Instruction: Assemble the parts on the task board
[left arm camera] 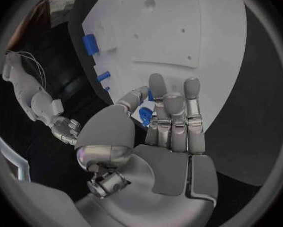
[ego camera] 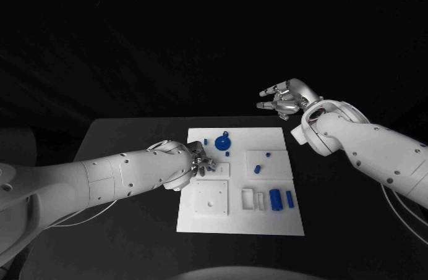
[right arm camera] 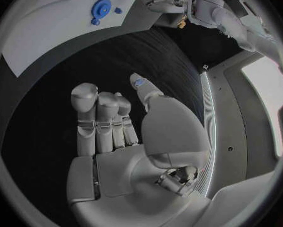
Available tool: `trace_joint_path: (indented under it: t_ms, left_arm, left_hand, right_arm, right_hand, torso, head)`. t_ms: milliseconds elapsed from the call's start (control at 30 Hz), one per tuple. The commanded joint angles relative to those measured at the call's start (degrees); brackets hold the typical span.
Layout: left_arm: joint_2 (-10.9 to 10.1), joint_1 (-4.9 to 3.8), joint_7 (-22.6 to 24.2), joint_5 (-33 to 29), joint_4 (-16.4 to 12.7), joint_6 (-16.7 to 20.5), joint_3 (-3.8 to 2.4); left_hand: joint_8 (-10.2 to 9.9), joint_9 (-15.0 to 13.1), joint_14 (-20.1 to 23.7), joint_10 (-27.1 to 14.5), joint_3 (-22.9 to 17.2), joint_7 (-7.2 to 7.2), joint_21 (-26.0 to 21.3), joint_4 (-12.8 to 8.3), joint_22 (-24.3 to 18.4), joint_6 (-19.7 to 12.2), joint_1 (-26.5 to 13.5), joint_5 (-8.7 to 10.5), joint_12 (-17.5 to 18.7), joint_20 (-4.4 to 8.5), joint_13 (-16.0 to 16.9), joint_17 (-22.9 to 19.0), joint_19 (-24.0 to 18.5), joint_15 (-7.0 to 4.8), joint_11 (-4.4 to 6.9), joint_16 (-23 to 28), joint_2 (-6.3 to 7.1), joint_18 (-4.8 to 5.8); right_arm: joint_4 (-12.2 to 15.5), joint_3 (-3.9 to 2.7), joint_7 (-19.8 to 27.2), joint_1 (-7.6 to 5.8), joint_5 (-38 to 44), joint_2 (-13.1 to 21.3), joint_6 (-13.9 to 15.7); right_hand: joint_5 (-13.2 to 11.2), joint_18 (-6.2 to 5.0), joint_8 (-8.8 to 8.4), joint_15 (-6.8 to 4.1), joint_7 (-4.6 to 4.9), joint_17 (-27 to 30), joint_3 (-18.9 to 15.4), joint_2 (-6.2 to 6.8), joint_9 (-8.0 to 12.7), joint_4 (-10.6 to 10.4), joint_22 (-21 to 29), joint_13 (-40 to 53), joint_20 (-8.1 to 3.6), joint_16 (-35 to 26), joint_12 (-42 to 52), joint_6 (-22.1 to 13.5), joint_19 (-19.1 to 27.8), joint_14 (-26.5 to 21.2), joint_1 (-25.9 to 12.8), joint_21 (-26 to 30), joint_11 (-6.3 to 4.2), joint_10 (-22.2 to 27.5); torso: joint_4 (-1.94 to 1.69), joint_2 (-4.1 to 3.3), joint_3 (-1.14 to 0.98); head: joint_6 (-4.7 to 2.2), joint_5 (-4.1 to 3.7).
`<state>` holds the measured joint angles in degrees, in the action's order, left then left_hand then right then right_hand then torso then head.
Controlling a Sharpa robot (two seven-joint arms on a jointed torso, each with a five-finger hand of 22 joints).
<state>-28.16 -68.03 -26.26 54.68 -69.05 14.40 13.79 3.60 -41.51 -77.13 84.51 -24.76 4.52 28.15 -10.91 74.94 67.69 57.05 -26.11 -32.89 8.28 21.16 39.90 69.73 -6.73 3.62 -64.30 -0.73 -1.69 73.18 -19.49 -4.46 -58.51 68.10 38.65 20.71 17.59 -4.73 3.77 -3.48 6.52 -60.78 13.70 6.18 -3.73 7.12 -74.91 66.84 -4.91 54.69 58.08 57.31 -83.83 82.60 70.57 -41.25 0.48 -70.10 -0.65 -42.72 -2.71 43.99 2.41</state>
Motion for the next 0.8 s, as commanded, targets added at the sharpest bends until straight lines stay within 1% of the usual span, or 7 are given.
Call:
trace_joint_path:
  t_ms: [33,300,400,667,800]
  left_arm:
    - [0.2,0.06,0.2,1.1,-0.1,-1.3,-0.03]
    - [0.4,0.07,-0.2,1.2,0.0,-2.3,-0.04]
    - [0.4,0.08,-0.3,1.2,0.0,-2.7,-0.04]
    - [0.6,0.11,-0.5,1.1,0.1,-3.0,-0.04]
    - [0.6,0.12,-0.6,1.1,0.2,-3.1,-0.04]
  left_hand:
    - [0.1,-8.7,0.2,2.3,-2.4,-5.98,-0.3,-2.1,1.0,7.3,0.4,0.22,0.0,-0.13,-0.1,0.0,0.4,-0.48,0.93,0.2,-0.55,0.91]
    - [0.1,-8.5,0.2,2.3,-2.4,-5.95,-0.5,-2.0,1.0,7.2,0.5,0.38,0.0,-0.09,-0.1,-0.2,0.5,-0.5,0.93,0.2,-0.58,0.97]
    - [0.1,-8.4,0.2,2.3,-2.3,-5.95,-0.6,-2.0,1.0,7.2,0.5,0.49,-0.1,-0.08,0.0,-0.1,0.6,-0.5,0.92,0.1,-0.58,1.0]
    - [0.1,-8.4,0.2,2.3,-2.3,-5.94,-0.6,-2.0,1.0,7.2,0.5,0.57,-0.1,-0.09,0.0,-0.2,0.5,-0.5,0.9,0.1,-0.57,1.01]
    - [0.1,-8.1,0.2,2.3,-2.2,-5.93,-0.7,-1.9,1.1,7.2,0.5,0.64,-0.1,-0.08,0.0,-0.2,0.6,-0.51,0.9,0.0,-0.56,1.02]
  right_arm:
    - [0.0,-0.05,-0.1,-0.01,0.0,-0.1,-1.0]
    - [0.0,-0.05,-0.2,-0.01,0.0,-0.1,-1.2]
    - [-0.1,-0.06,-0.3,-0.01,0.0,-0.2,-1.3]
    - [-0.1,-0.06,-0.3,-0.01,0.1,-0.2,-1.4]
    - [-0.1,-0.06,-0.3,-0.01,0.1,-0.3,-1.5]
  right_hand:
    - [0.4,-0.74,-0.19,-0.19,0.13,0.0,0.0,-0.12,0.0,0.4,-5.1,-0.1,0.16,-0.2,-0.2,0.4,-2.9,0.0,-0.6,0.2,-0.07,0.3]
    - [0.4,-0.72,-0.19,-0.2,0.13,0.0,-0.1,-0.14,0.0,0.4,-5.1,-0.1,0.15,-0.2,-0.2,0.4,-2.9,0.0,-0.7,0.4,-0.06,0.3]
    - [0.4,-0.72,-0.19,-0.2,0.13,0.0,-0.1,-0.14,0.0,0.4,-5.1,-0.1,0.15,-0.2,-0.2,0.4,-2.9,0.0,-0.7,0.4,-0.06,0.3]
    - [0.5,-0.73,-0.19,-0.2,0.12,0.0,-0.1,-0.18,0.0,0.4,-5.1,-0.1,0.14,-0.3,-0.2,0.4,-2.9,0.0,-0.7,0.6,-0.07,0.3]
    - [0.5,-0.74,-0.19,-0.2,0.11,0.1,-0.2,-0.22,0.0,0.4,-5.1,-0.2,0.14,-0.3,-0.2,0.5,-2.9,0.0,-0.8,0.7,-0.07,0.4]
  torso:
    - [-0.07,-0.03,0.05]
    - [-0.16,-0.04,0.05]
    - [-0.19,-0.06,0.03]
    - [-0.2,-0.07,0.04]
    - [-0.24,-0.08,0.02]
  head:
    - [-0.04,-0.06]
    - [0.19,-0.14]
    - [0.15,-0.18]
    - [0.06,-0.29]
    - [0.12,-0.31]
